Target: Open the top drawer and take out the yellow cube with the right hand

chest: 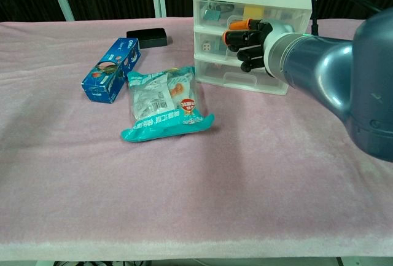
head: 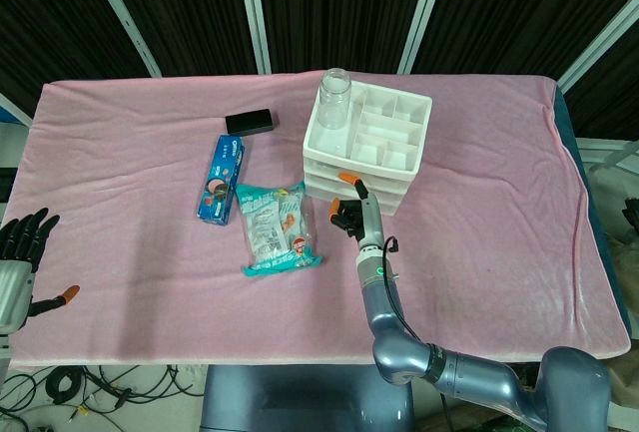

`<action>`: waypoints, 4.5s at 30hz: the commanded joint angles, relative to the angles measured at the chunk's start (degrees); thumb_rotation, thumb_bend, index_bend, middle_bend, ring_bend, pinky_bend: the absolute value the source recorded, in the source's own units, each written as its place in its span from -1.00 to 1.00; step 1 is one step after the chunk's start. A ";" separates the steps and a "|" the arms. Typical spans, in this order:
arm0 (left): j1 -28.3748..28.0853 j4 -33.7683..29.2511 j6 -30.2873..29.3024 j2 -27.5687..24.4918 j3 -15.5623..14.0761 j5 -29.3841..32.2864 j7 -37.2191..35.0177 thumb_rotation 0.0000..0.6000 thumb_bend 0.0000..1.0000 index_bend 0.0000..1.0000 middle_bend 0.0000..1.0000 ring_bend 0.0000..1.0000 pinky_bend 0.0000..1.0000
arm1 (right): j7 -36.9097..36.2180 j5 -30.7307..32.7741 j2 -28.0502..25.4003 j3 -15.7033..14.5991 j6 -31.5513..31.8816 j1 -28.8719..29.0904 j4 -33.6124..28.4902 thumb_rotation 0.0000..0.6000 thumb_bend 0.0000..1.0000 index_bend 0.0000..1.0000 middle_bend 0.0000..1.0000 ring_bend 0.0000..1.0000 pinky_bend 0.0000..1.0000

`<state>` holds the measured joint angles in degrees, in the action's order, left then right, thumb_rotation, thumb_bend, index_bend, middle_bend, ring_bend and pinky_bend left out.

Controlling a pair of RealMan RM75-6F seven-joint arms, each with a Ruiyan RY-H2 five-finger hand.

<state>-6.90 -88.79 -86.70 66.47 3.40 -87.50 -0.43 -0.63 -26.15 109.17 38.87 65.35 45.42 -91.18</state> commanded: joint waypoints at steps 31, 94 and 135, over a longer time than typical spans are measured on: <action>-0.05 -0.11 0.25 -0.07 0.01 0.29 0.07 1.00 -1.00 -1.00 -1.00 -1.00 -1.00 | -1.54 0.95 -0.10 0.52 -1.01 0.19 0.58 1.00 0.14 -0.53 0.74 0.87 0.74; 0.08 -0.26 0.01 0.14 -0.47 -0.29 1.49 1.00 -1.00 -1.00 -1.00 -1.00 -1.00 | 19.09 -16.21 -15.05 -12.54 8.86 -4.80 -20.39 1.00 0.14 -0.48 0.71 0.85 0.74; 0.02 -0.81 0.45 -0.15 -0.47 -0.05 1.02 1.00 -1.00 -1.00 -1.00 -1.00 -1.00 | 30.29 2.93 -19.95 -10.86 9.66 0.80 -22.01 1.00 0.15 -0.27 0.71 0.85 0.74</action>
<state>-6.88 -89.61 -86.25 66.33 2.93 -87.54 0.59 29.63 -23.25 89.26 28.07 74.96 46.16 -113.11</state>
